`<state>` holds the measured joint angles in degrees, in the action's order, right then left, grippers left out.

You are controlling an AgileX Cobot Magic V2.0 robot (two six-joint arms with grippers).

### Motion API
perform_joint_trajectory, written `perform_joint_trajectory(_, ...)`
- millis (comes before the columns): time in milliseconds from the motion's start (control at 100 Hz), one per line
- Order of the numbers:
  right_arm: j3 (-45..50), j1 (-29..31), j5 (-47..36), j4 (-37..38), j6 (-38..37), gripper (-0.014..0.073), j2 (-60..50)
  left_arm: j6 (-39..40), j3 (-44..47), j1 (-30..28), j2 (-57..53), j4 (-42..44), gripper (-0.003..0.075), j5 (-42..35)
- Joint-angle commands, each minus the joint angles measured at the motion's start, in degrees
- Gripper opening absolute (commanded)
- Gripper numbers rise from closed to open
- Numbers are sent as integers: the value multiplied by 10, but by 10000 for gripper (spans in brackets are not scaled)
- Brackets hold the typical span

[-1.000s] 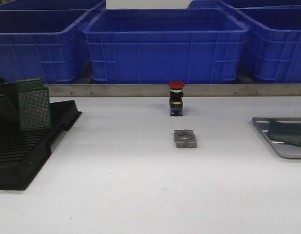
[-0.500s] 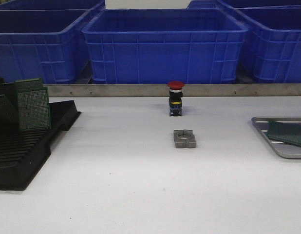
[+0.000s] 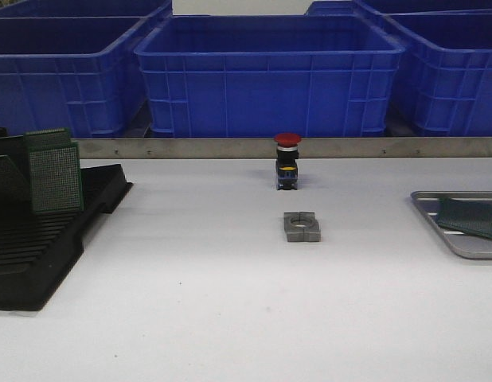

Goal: Place circuit board on tray

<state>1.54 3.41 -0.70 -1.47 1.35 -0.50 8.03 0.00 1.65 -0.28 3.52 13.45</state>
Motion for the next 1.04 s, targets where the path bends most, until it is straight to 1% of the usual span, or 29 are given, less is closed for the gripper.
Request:
perform_joint_trajectory(0,-6,1,-15,11,-6,-113,-17,6,28,4,-18,-4,-20,-40)
perform_joint_trajectory(1030,-6,1,-11,10,-6,-113,-17,6,28,4,-18,-4,-20,-40)
